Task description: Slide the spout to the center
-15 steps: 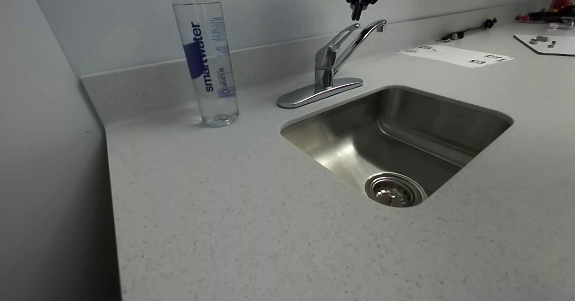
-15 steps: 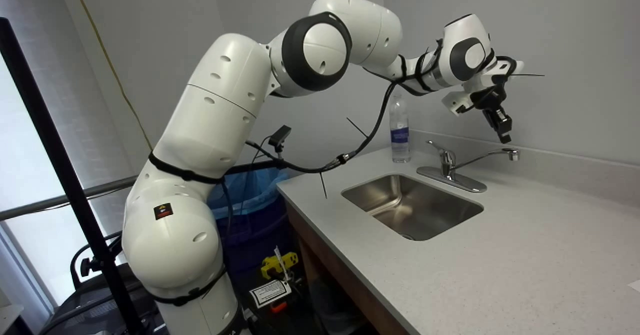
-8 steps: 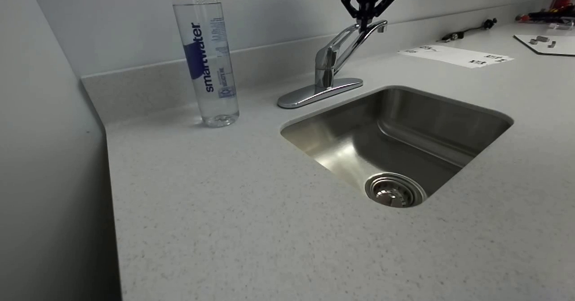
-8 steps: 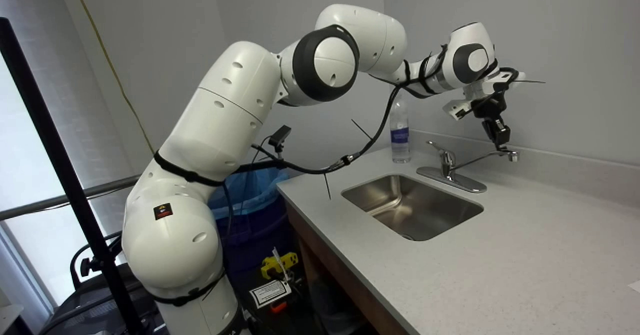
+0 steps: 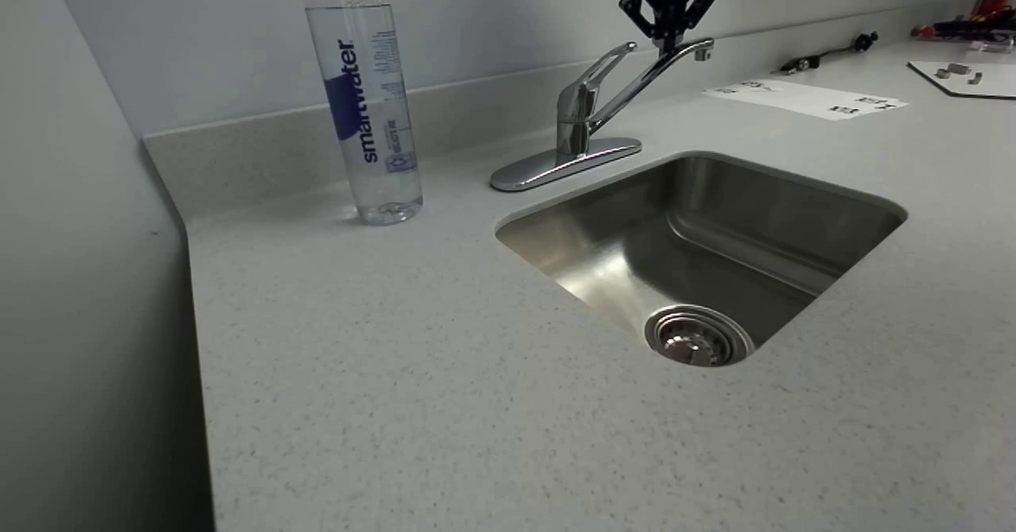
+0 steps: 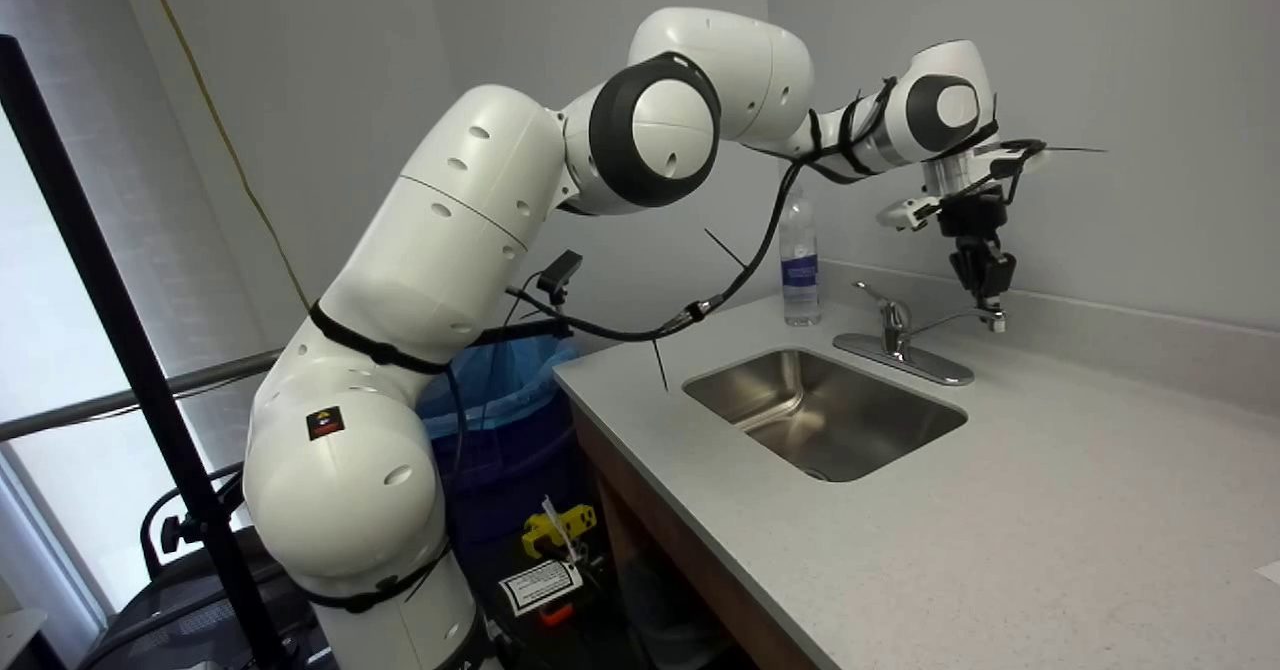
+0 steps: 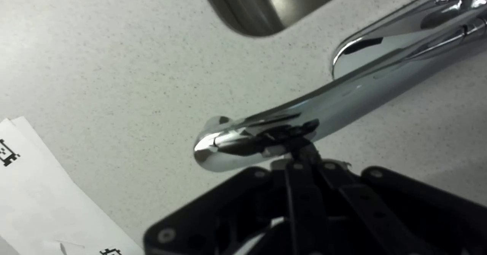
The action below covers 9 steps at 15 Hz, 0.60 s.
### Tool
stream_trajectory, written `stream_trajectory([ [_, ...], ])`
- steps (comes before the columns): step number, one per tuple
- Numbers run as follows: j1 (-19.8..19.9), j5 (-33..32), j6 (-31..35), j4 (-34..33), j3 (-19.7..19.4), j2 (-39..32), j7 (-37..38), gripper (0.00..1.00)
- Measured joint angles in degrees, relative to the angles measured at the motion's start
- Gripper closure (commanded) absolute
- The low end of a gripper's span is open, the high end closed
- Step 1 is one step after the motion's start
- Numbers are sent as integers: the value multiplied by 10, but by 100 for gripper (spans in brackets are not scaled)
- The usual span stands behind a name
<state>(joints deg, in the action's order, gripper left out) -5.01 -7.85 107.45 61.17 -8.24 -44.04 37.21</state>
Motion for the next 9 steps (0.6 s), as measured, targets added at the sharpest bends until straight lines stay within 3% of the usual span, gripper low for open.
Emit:
stream_trajectory([
  [9, 3, -9, -40, 6, 0, 3, -118, 100],
])
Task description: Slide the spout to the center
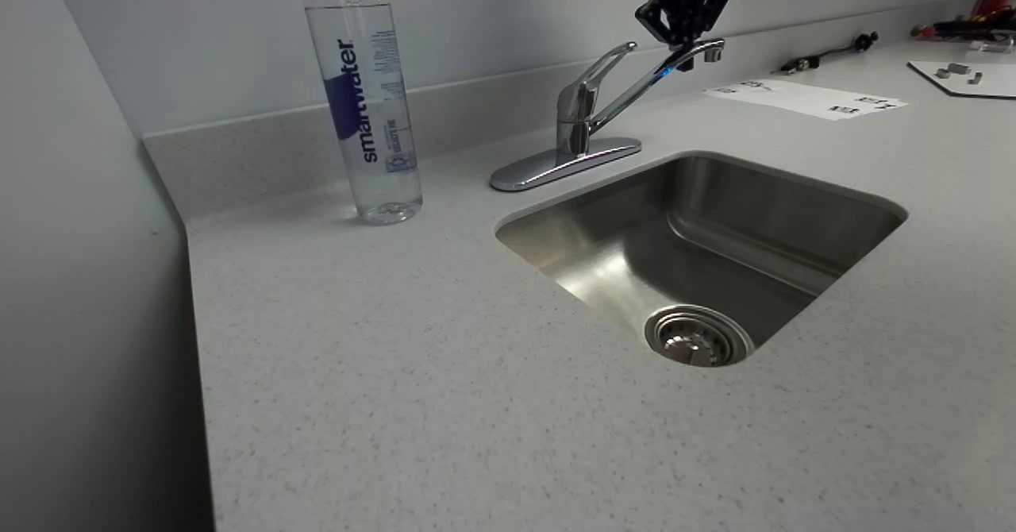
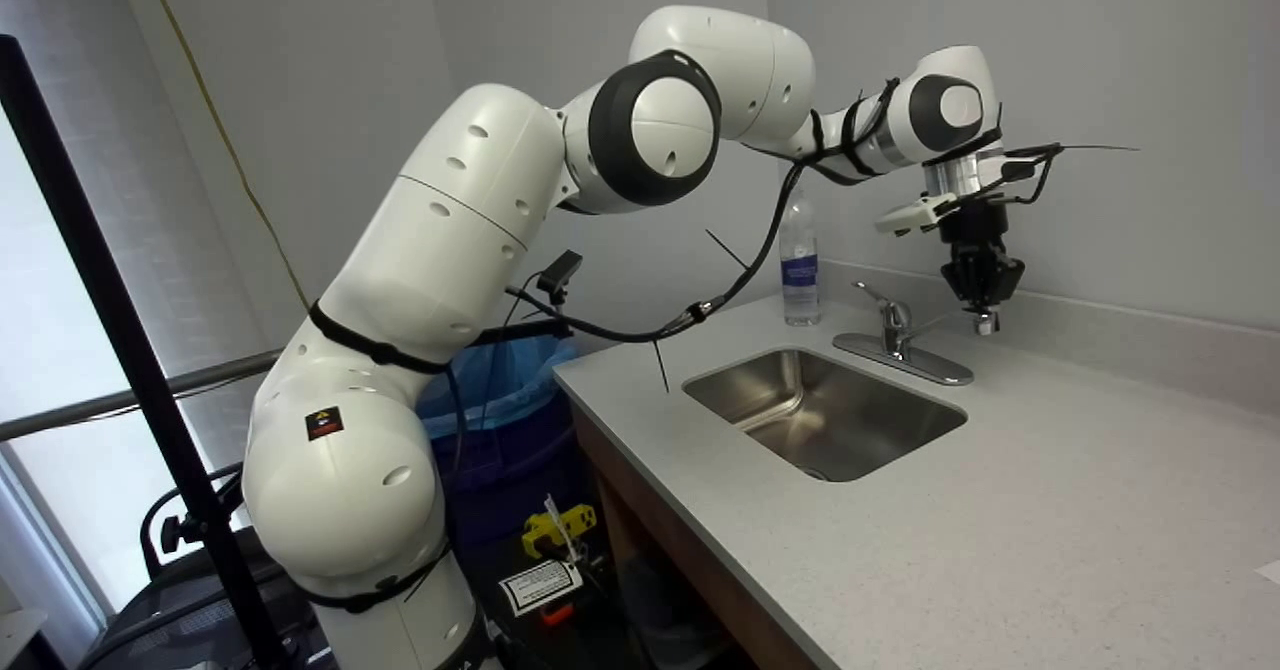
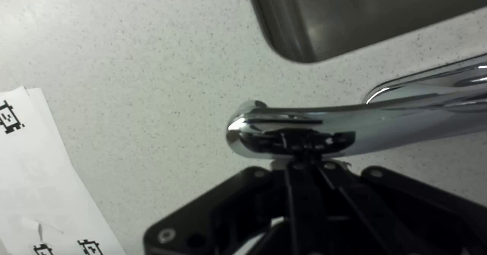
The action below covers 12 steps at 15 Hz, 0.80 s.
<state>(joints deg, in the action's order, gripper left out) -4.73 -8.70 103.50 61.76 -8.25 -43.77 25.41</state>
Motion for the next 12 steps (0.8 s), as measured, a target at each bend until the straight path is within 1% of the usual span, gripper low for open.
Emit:
stream_trajectory([
  [5, -10, -26, 0, 29, 3, 16, -59, 100],
  [12, -31, -81, 16, 126, 16, 72, -102, 100],
])
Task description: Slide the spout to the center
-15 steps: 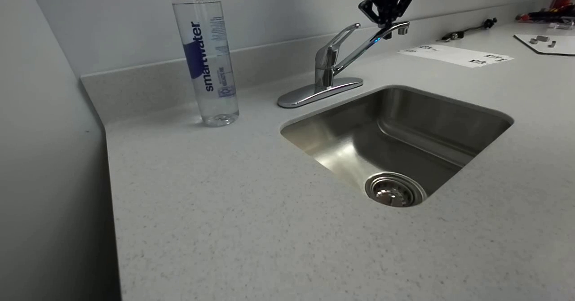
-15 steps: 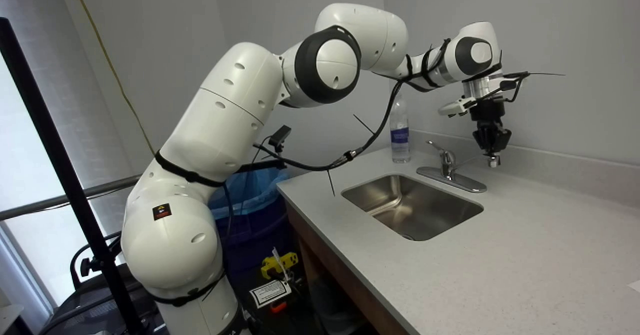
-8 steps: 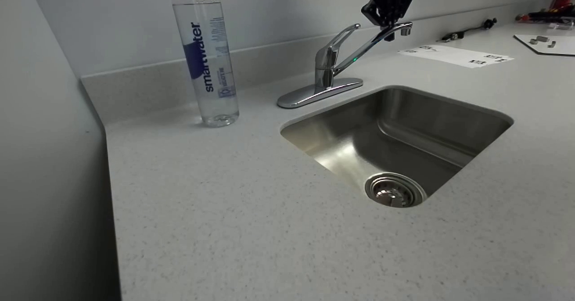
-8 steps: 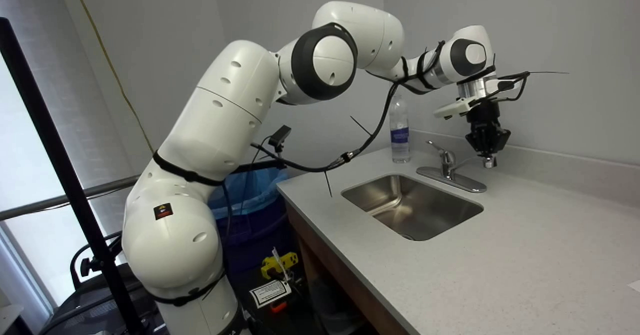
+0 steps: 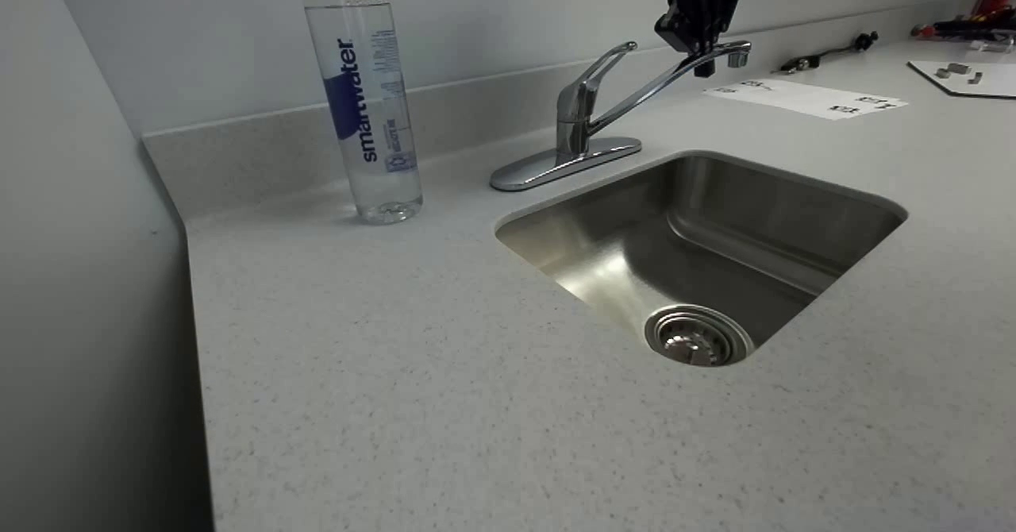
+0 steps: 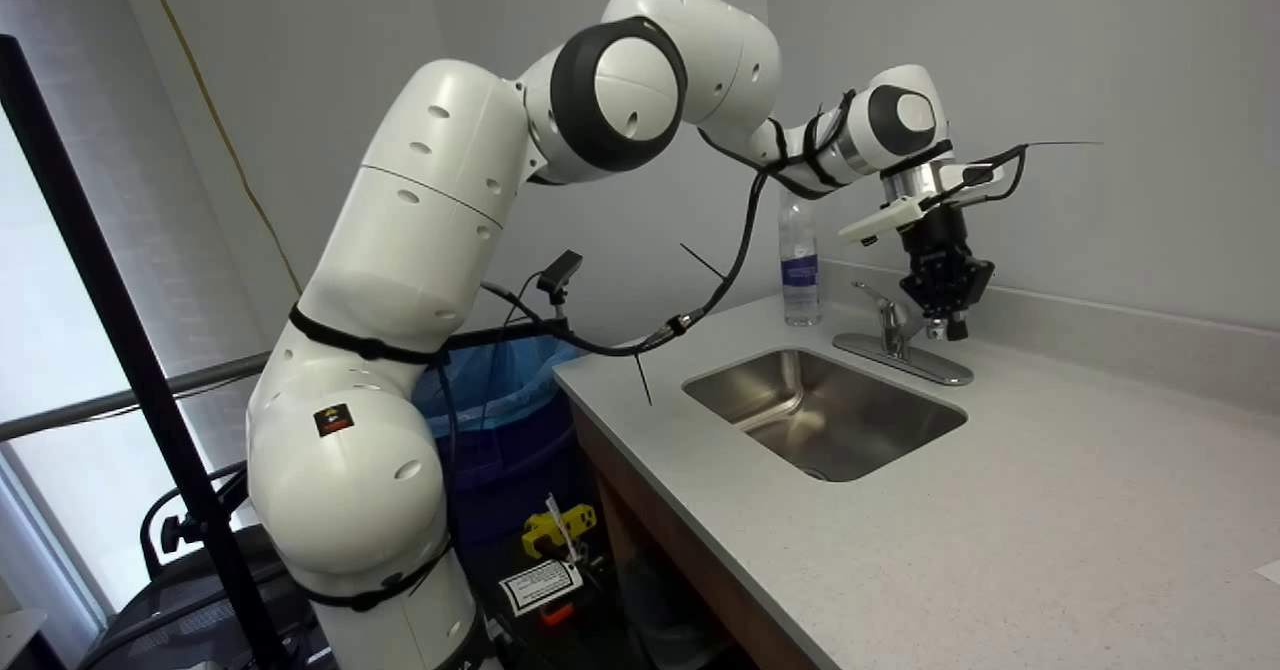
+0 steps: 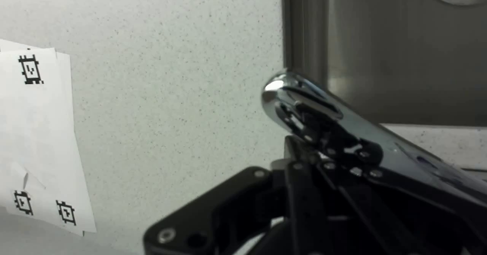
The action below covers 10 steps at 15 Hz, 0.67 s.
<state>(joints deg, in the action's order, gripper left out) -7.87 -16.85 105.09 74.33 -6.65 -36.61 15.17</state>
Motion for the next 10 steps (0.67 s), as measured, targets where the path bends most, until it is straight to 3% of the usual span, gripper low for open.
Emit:
stream_trajectory([
  [10, -18, -44, 32, 111, 34, 71, -8, 100],
])
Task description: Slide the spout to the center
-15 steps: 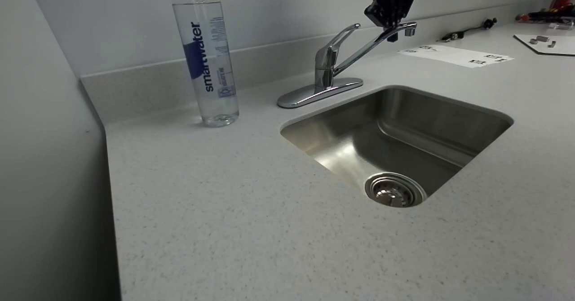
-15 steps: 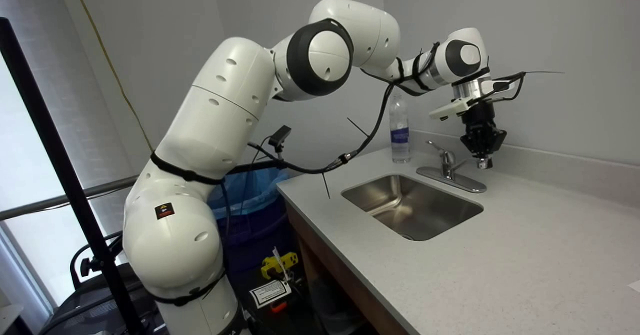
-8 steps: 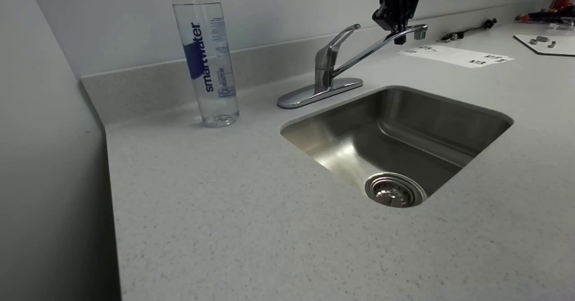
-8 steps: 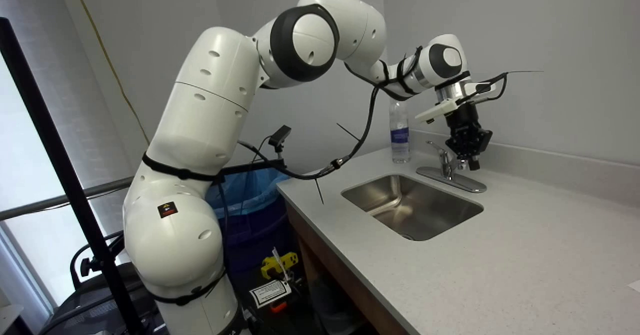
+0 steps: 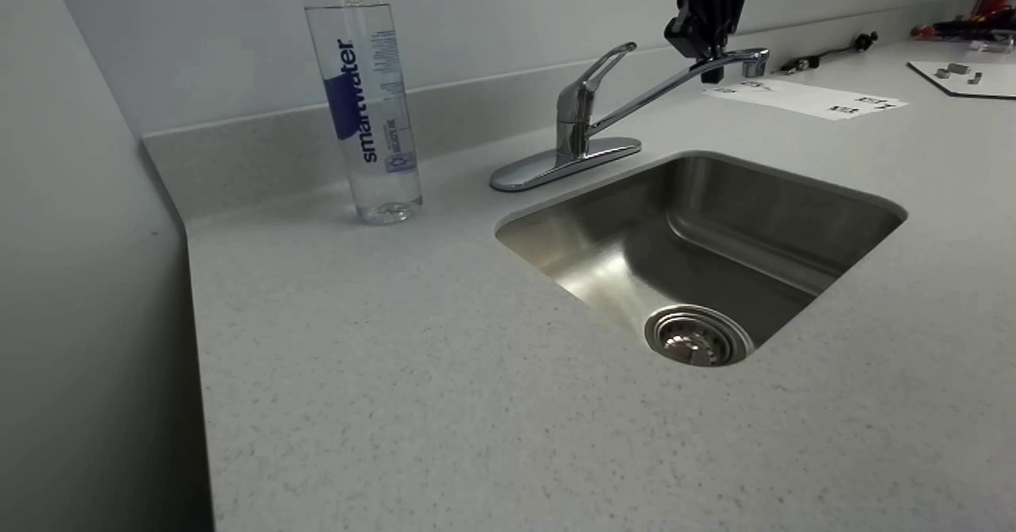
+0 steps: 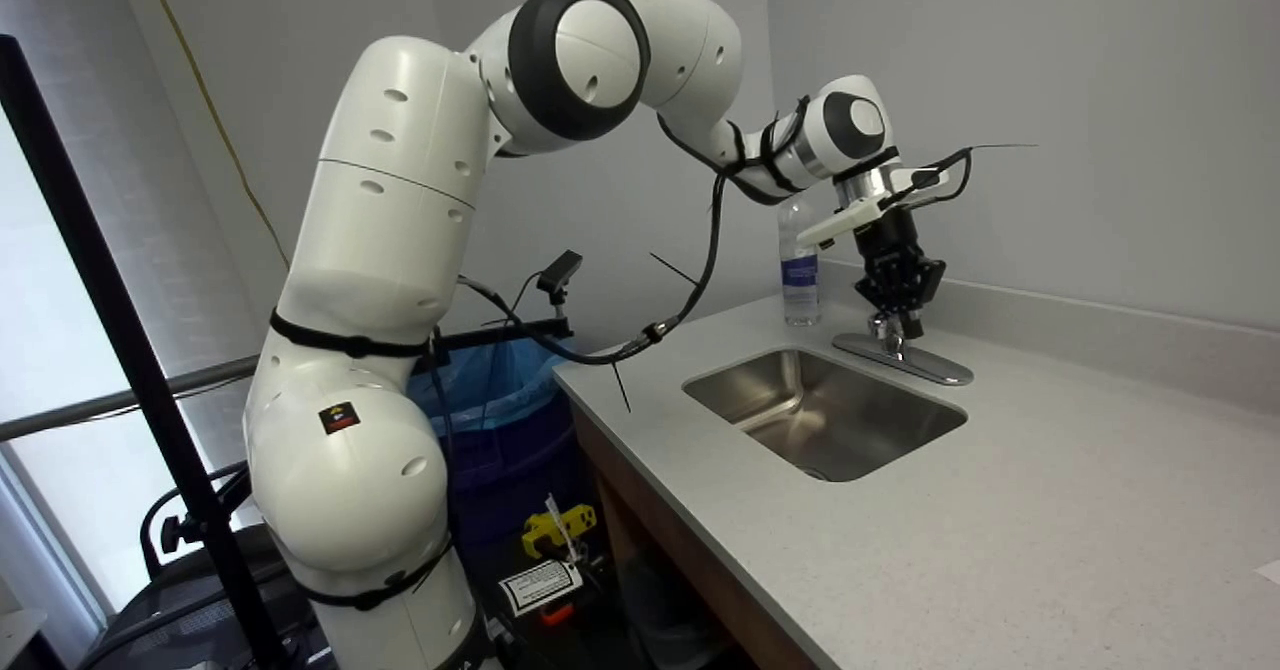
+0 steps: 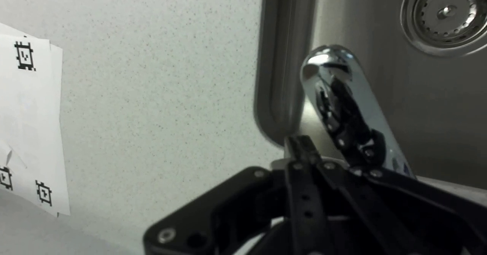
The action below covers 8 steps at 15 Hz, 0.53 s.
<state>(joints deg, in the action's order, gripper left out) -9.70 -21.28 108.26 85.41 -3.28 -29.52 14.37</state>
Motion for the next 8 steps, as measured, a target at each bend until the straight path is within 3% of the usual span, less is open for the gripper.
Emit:
stream_trajectory([
  [8, -5, -3, 11, 37, 30, 26, -4, 100],
])
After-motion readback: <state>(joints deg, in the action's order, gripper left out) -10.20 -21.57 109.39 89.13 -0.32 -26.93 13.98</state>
